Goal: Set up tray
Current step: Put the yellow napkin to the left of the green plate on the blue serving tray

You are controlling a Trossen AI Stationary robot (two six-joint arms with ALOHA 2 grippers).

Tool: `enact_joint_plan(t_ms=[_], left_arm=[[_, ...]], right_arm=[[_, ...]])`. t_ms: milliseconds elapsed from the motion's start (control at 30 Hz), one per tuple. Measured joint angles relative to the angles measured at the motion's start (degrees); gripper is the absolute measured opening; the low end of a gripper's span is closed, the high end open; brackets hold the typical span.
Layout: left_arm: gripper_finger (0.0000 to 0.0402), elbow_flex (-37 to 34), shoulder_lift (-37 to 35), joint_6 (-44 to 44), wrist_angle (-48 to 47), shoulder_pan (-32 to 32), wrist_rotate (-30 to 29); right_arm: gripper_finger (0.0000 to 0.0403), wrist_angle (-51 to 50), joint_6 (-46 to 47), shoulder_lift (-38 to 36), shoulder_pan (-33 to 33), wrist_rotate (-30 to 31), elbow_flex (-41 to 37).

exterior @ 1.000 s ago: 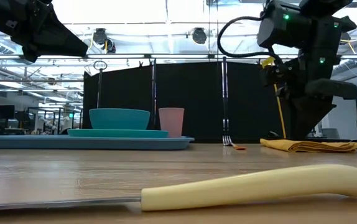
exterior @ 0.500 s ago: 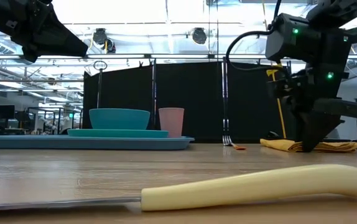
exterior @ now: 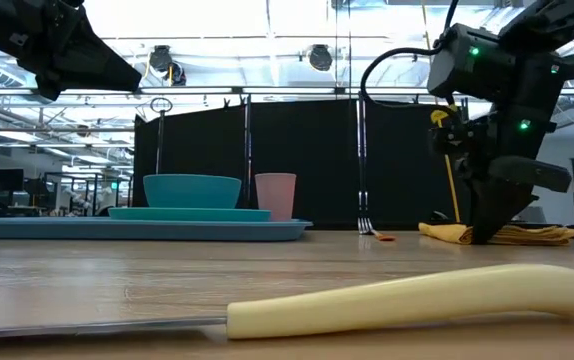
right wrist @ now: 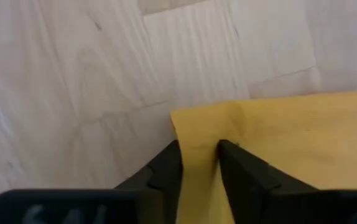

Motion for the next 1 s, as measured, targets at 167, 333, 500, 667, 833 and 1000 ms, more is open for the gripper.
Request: enact_joint_plan(t_ms=[167, 333, 500, 667, 833, 1000], left_arm=[[0.0097, 0.00, 0.00, 0.00, 0.00, 0.01, -0.44], [0.0097, 0.00, 0.00, -1.75, 0.00, 0.00, -0.37], [0.0097, 0.00, -0.02, -4.98, 0.00, 0.00, 0.09], [0.0097, 0.00, 0.00, -5.01, 0.10, 0.02, 0.11], [0.0097, 0.00, 0.00, -5.01, 0.13, 0.29, 0.13], [0.0097, 0.00, -0.02, -5.05, -0.11, 1.39, 0.78]], right_arm=[[0.0019, 1.36, 0.79, 0.07, -0.47, -1.34, -0.77], [0.0012, 2.73, 1.70, 0.00, -0.47, -1.29, -0.80], [0.0006, 5.87, 1.51, -1.40, -0.19, -1.26, -0.80], [0.0004, 7.03, 1.26, -5.73, 0.96, -1.35, -0.96], [0.0002, 6.40, 1.67, -10.49, 2.71, -2.86, -1.12], [0.0002, 6.43, 2.63, -13.12, 4.20, -2.45, -1.09]])
